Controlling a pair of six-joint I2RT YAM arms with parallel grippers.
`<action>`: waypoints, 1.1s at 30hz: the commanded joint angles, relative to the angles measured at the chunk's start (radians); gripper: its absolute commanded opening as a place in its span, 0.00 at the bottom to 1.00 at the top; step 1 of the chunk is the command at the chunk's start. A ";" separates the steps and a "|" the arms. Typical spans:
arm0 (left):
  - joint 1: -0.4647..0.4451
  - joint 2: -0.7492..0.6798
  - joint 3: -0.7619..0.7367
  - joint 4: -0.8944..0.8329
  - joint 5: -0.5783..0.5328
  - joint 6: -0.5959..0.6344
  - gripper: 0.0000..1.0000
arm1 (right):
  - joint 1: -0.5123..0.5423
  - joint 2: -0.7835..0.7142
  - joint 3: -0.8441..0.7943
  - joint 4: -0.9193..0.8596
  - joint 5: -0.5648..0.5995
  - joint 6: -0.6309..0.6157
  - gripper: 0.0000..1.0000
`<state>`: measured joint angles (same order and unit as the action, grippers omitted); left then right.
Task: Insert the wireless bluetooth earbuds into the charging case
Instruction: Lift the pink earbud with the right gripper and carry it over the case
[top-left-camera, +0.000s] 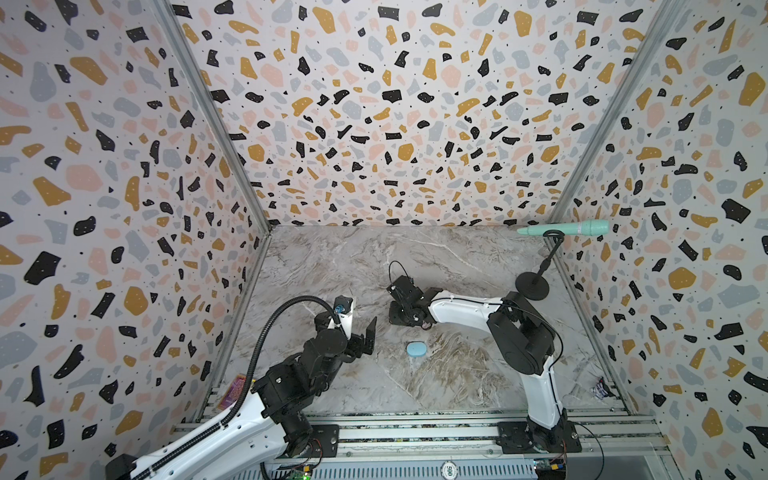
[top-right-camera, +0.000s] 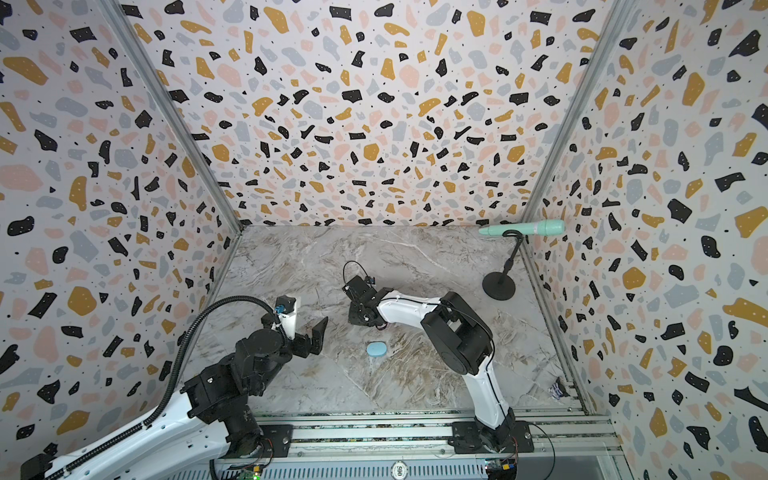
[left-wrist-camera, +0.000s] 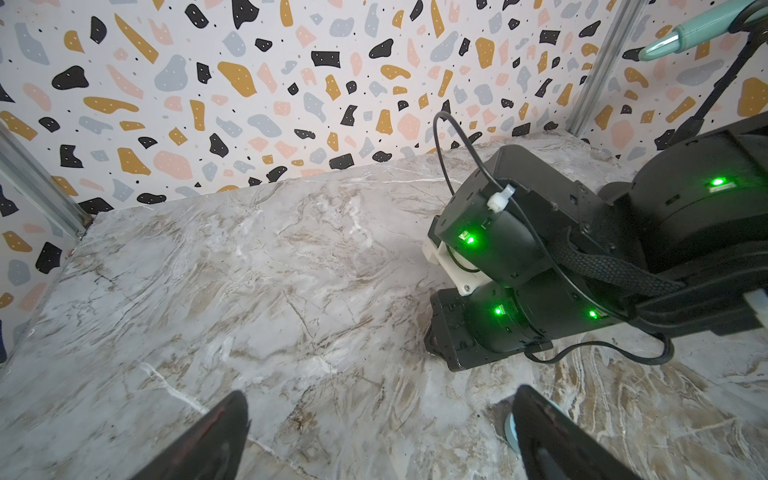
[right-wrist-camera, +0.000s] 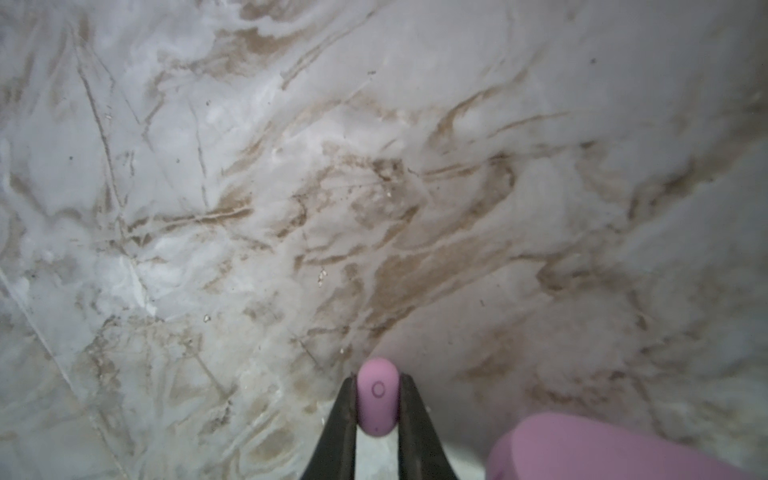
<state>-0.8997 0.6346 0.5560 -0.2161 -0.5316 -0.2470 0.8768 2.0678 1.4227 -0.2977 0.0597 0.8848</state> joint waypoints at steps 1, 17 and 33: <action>-0.004 -0.009 -0.010 0.041 0.002 0.009 1.00 | 0.016 -0.025 0.036 -0.031 0.063 -0.028 0.14; -0.004 -0.010 -0.010 0.043 0.002 0.009 1.00 | 0.048 -0.111 0.001 -0.053 0.147 -0.042 0.11; -0.004 -0.004 -0.011 0.046 0.024 0.010 1.00 | 0.066 -0.246 -0.138 -0.088 0.223 0.027 0.11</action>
<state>-0.8997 0.6308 0.5560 -0.2157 -0.5129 -0.2470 0.9329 1.8706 1.2980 -0.3420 0.2455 0.8871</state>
